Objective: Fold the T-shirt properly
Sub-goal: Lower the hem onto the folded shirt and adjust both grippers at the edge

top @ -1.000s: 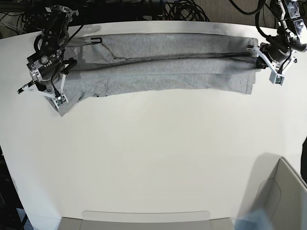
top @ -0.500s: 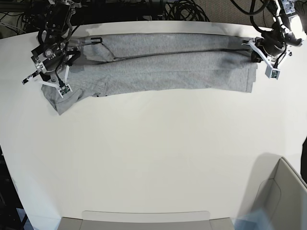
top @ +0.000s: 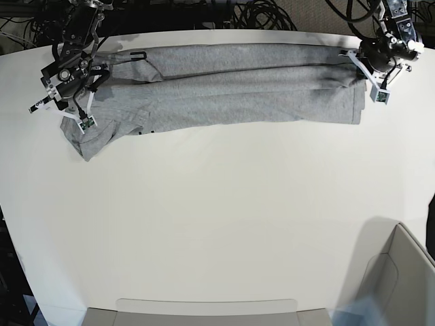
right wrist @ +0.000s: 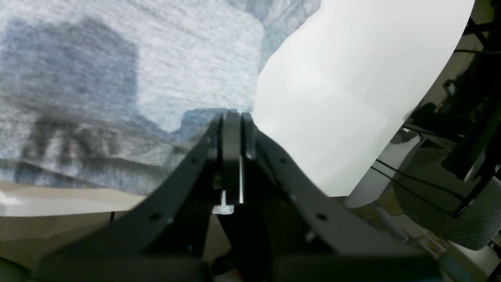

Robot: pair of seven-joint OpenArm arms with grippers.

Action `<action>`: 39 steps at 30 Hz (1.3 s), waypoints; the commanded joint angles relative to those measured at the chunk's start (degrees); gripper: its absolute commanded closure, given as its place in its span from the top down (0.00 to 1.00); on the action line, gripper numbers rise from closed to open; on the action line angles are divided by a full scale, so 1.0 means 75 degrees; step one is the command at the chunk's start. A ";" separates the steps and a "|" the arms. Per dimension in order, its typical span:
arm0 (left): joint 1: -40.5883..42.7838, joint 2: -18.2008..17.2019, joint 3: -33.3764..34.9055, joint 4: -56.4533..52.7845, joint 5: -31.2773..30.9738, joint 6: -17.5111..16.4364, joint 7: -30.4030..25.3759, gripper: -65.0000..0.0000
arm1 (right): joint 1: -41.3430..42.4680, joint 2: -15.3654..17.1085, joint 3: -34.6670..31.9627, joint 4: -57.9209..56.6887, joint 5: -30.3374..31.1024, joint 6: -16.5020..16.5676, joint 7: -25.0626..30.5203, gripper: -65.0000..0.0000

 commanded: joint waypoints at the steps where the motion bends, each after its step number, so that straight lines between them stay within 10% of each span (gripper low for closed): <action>1: 0.0002 -0.0099 -0.0039 0.0110 0.0024 0.0004 -0.0062 0.00 | 0.0037 0.0048 0.0017 0.0114 -0.0138 0.0086 -0.0033 0.00; 9: 0.0213 -0.0088 -0.0109 0.0965 0.0013 0.0004 -0.0109 0.39 | 0.0025 0.0048 0.0029 0.0137 -0.0150 0.0086 -0.0033 0.10; 16: 0.0178 -0.0088 -0.0074 0.1399 -0.0011 -0.0019 -0.0098 0.41 | 0.0025 0.0048 0.0005 0.0149 -0.0150 0.0086 -0.0033 0.17; 21: -0.0244 -0.0088 -0.0109 0.1258 0.0036 -0.1092 -0.0004 0.50 | 0.0037 0.0059 -0.0018 0.0149 -0.0150 0.0086 -0.0033 0.17; 39: -0.1065 -0.0240 -0.0039 -0.1813 0.0048 -0.1092 -0.0109 0.50 | 0.0072 0.0095 -0.0030 0.0149 -0.0150 0.0086 -0.0033 0.17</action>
